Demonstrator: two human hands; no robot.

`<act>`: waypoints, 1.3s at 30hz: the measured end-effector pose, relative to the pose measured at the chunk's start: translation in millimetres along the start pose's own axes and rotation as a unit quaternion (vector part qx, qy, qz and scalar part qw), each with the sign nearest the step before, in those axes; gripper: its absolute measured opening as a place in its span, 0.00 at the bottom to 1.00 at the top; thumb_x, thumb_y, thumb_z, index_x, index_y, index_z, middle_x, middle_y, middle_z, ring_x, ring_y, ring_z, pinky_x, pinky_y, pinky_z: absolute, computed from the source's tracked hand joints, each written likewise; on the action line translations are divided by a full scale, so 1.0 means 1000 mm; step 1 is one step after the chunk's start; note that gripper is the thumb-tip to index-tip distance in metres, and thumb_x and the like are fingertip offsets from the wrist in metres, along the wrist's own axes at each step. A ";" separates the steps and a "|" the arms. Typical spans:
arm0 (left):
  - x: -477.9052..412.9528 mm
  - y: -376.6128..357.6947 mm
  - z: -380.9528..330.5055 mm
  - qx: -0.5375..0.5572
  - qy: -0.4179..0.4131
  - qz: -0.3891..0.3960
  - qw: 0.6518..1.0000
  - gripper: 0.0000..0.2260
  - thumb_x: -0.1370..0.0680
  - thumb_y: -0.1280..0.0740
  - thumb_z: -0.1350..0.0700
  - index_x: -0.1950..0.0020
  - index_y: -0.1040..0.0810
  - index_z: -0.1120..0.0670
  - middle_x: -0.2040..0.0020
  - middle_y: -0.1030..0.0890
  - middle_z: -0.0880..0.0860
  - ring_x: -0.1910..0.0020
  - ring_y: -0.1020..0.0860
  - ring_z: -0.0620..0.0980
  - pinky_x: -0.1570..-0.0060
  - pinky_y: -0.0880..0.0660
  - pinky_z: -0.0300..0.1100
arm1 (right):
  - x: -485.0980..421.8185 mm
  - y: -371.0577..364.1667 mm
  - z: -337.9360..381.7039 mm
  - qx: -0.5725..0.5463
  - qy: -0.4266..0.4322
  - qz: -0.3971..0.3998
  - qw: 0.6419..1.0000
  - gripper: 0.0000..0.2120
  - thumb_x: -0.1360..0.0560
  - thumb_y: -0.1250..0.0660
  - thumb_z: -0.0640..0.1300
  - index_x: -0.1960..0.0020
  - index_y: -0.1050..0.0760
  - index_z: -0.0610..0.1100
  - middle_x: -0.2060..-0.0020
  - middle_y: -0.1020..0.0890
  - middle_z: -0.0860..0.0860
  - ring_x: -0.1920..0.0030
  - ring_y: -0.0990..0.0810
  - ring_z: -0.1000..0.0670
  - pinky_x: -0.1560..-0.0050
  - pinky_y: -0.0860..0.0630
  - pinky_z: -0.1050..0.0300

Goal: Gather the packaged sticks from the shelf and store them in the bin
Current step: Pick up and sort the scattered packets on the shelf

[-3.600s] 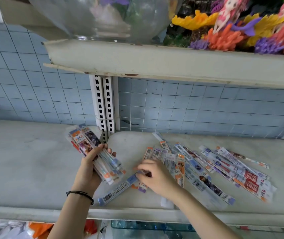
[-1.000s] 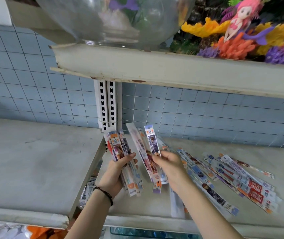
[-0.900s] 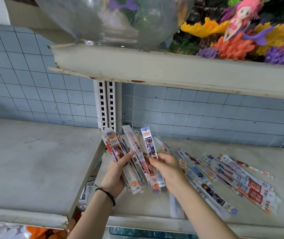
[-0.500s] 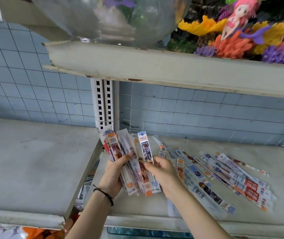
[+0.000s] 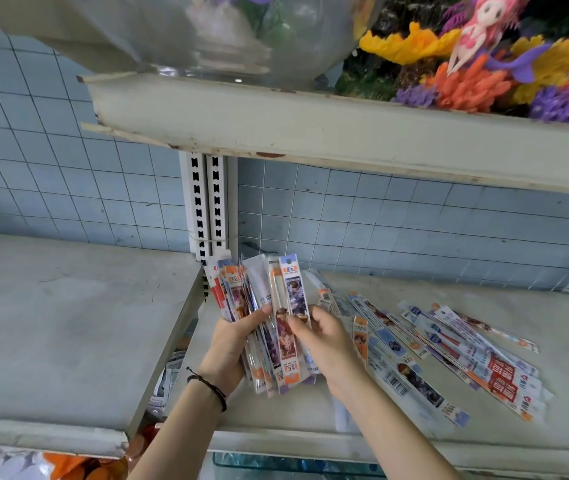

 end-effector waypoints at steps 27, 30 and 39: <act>0.002 0.000 -0.003 0.010 -0.034 0.013 0.999 0.13 0.31 0.29 0.51 0.51 0.22 0.55 0.56 0.17 0.58 0.57 0.17 0.56 0.51 0.20 0.53 | 0.003 -0.001 0.005 0.080 0.050 -0.005 0.996 0.05 0.25 0.32 0.46 0.52 0.23 0.44 0.60 0.16 0.44 0.59 0.17 0.44 0.58 0.21 0.51; 0.001 0.002 -0.003 0.003 -0.040 -0.007 0.999 0.16 0.32 0.29 0.52 0.47 0.23 0.58 0.54 0.17 0.60 0.59 0.17 0.56 0.56 0.18 0.50 | 0.002 -0.008 0.003 0.087 0.058 0.001 0.995 0.04 0.25 0.31 0.45 0.53 0.23 0.44 0.60 0.16 0.45 0.57 0.18 0.40 0.56 0.22 0.43; -0.004 0.013 0.000 0.041 -0.028 -0.034 0.998 0.17 0.33 0.29 0.57 0.46 0.25 0.59 0.56 0.21 0.63 0.60 0.20 0.58 0.56 0.20 0.52 | 0.005 -0.009 -0.003 -0.004 0.002 0.041 0.999 0.04 0.23 0.33 0.43 0.50 0.23 0.43 0.58 0.15 0.46 0.57 0.16 0.49 0.54 0.20 0.52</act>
Point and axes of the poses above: each hand's wrist, its own x-axis away from the middle knuckle, its own y-axis out of the back of the hand, z = x × y, the point moved 6 cm from there along -x, towards the middle knuckle
